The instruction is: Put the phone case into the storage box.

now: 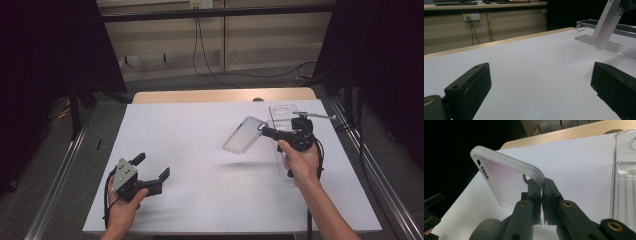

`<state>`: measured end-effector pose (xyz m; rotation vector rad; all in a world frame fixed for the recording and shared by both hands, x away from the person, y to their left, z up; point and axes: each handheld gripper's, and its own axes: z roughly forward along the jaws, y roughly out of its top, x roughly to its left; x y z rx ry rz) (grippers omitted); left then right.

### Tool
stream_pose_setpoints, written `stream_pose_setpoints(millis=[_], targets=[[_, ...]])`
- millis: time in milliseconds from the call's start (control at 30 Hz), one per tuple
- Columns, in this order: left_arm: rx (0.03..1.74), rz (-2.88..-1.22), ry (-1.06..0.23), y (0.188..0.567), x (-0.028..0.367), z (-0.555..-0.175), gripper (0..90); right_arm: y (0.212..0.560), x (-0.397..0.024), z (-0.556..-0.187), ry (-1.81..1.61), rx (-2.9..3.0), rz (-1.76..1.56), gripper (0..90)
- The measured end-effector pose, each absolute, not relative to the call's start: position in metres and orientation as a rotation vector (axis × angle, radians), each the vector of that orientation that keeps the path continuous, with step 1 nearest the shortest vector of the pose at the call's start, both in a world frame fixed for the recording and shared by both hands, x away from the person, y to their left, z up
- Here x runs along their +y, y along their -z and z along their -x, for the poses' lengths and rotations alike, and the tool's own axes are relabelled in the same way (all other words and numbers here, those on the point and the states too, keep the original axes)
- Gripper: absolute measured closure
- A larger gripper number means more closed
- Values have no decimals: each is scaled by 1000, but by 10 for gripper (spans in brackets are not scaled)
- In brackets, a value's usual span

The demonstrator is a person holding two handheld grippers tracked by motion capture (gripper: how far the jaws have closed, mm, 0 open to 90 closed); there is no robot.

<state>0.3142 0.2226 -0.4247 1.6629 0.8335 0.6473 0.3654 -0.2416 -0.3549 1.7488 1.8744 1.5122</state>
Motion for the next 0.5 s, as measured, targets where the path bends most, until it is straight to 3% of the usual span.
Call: stream_pose_setpoints(millis=[500], targets=[[870,-1642,-674,426,230,-306,32,336,-264,-365,-1483,1821,-1725,861]])
